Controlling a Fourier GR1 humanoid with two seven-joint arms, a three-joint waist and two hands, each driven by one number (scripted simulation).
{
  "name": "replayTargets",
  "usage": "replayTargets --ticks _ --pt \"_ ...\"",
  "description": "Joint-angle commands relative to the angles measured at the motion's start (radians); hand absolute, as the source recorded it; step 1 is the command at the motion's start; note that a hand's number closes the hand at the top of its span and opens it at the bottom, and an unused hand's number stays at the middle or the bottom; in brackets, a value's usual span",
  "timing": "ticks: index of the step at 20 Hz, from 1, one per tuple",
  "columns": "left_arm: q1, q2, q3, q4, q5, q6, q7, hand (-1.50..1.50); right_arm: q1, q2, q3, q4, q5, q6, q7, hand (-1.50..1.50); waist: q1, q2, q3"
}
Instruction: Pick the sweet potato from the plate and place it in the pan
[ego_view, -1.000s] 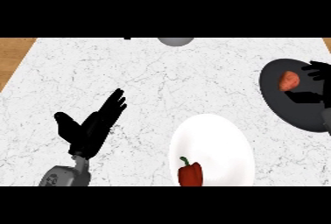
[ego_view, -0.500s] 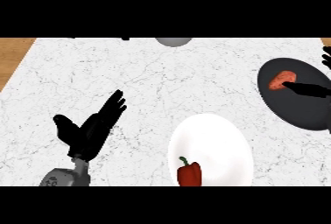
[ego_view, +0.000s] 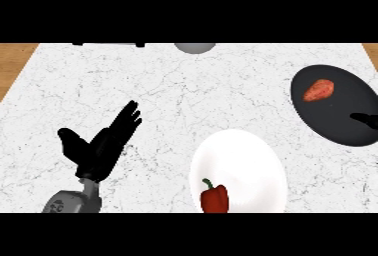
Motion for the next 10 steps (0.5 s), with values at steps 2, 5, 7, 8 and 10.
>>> replayTargets --ticks 2,5,7,8,10 --pt "-0.01 -0.01 0.008 0.009 0.001 0.008 0.006 0.0 0.08 -0.045 -0.001 0.009 -0.01 0.188 -0.1 -1.5 -0.006 -0.002 0.0" --pt "0.0 -0.013 0.004 0.01 -0.008 0.008 -0.009 0.0 0.101 -0.132 0.002 0.02 -0.01 0.325 -0.088 -1.5 -0.007 -0.003 0.001" --pt "0.003 -0.005 0.002 -0.021 0.004 0.002 0.028 0.0 0.143 -0.102 -0.002 0.021 -0.017 0.342 -0.148 -1.5 -0.006 -0.006 0.001" --pt "-0.006 0.015 0.026 -0.024 0.024 -0.016 0.04 0.0 0.148 -0.114 0.001 0.015 -0.013 0.337 -0.15 -1.5 -0.006 -0.006 0.0" --pt "-0.02 -0.025 0.001 0.0 -0.03 0.037 0.015 0.0 0.153 -0.132 0.007 0.005 -0.011 0.379 -0.162 -1.5 -0.012 -0.007 0.0"
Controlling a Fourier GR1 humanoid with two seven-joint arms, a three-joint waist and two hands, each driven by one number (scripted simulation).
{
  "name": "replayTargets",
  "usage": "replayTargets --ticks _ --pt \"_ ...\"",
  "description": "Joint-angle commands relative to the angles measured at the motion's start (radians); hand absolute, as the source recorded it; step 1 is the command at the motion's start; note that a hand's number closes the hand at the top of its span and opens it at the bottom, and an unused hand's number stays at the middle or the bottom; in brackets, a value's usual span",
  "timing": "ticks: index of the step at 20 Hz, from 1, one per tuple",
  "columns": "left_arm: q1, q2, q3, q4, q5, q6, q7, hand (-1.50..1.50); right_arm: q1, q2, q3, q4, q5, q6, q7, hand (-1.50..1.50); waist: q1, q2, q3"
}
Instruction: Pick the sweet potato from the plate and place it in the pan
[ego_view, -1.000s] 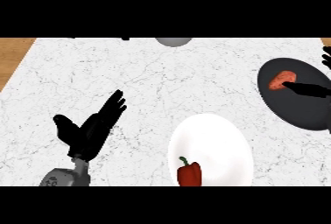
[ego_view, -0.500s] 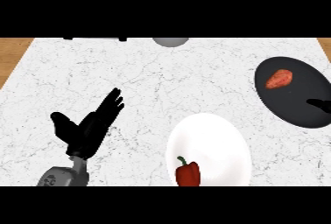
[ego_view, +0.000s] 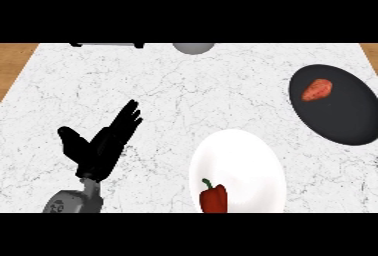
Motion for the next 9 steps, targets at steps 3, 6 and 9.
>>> replayTargets --ticks 3,6,9 --pt "-0.013 0.007 0.029 0.046 0.011 -0.024 -0.026 0.0 0.047 -0.062 0.005 -0.01 -0.004 0.135 -0.057 -1.5 -0.007 -0.001 -0.001" --pt "0.015 -0.004 0.007 0.031 -0.013 -0.014 -0.033 0.0 0.107 -0.045 0.022 -0.027 0.003 0.157 -0.114 -1.5 -0.017 -0.008 -0.003" --pt "0.007 -0.002 0.029 0.041 0.003 -0.023 -0.039 0.0 0.092 -0.039 0.017 -0.033 -0.009 0.151 -0.105 -1.5 -0.013 -0.007 -0.002"
